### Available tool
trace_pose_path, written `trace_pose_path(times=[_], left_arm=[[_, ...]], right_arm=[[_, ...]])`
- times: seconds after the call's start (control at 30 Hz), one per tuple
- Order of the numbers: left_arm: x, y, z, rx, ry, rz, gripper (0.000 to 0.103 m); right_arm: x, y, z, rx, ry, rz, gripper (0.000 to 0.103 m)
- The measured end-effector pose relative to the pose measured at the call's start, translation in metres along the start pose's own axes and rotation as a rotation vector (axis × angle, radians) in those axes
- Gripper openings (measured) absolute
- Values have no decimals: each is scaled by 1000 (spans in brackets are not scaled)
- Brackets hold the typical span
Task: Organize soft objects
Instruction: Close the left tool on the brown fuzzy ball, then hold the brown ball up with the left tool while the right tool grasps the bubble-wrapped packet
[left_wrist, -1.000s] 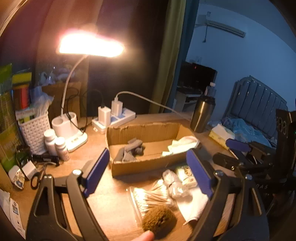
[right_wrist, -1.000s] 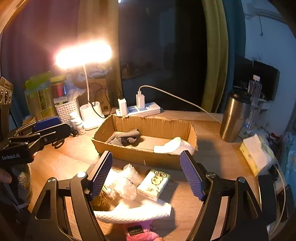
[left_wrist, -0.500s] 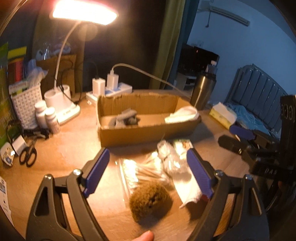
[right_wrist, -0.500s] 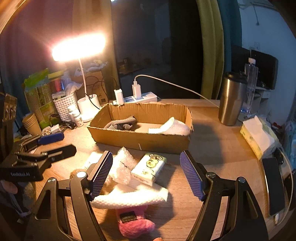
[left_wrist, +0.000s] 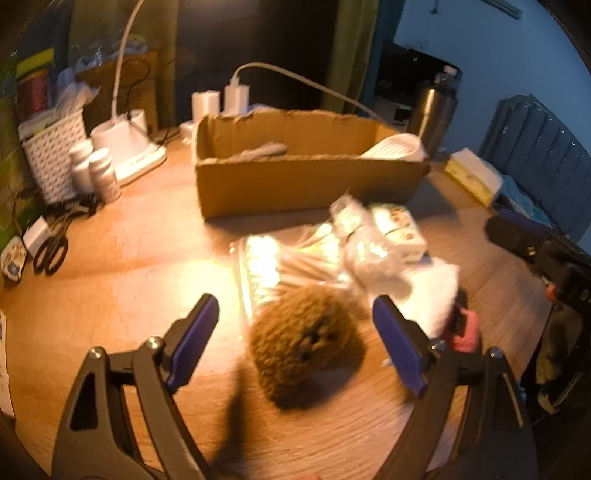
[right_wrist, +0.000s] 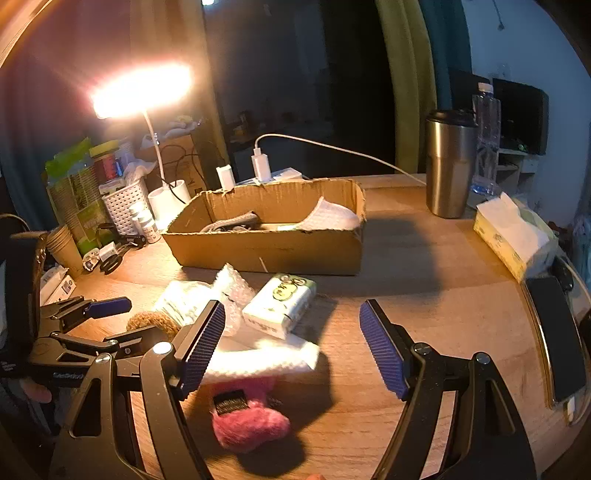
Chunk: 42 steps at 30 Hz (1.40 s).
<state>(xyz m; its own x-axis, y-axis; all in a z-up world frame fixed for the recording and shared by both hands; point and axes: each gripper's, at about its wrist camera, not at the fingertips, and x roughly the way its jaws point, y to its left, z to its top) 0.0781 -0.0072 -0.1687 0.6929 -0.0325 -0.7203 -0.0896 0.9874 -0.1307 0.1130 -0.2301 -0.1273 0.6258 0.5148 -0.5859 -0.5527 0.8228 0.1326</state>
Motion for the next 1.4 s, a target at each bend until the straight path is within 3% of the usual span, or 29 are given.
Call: trace_pose_path(times=[0.17, 0.23, 0.3, 0.4, 0.97, 1.2, 1.4], left_arm=[[8, 6, -8, -17, 30, 26, 85], [12, 7, -10, -15, 45, 25, 70], [16, 7, -11, -28, 65, 10, 49], [16, 7, -11, -25, 64, -22, 38], [-33, 27, 8, -43, -58, -120, 35], [-46, 46, 18, -75, -113, -229, 36], [-35, 64, 19, -111, -93, -243, 36]], right_arm=[[-2, -13, -4, 28, -3, -15, 78], [-1, -16, -5, 34, 3, -26, 78], [-3, -18, -4, 35, 2, -30, 78], [-6, -18, -3, 34, -1, -39, 78], [16, 26, 12, -41, 59, -3, 78], [39, 55, 18, -83, 95, 36, 78], [70, 80, 16, -104, 141, 68, 78]])
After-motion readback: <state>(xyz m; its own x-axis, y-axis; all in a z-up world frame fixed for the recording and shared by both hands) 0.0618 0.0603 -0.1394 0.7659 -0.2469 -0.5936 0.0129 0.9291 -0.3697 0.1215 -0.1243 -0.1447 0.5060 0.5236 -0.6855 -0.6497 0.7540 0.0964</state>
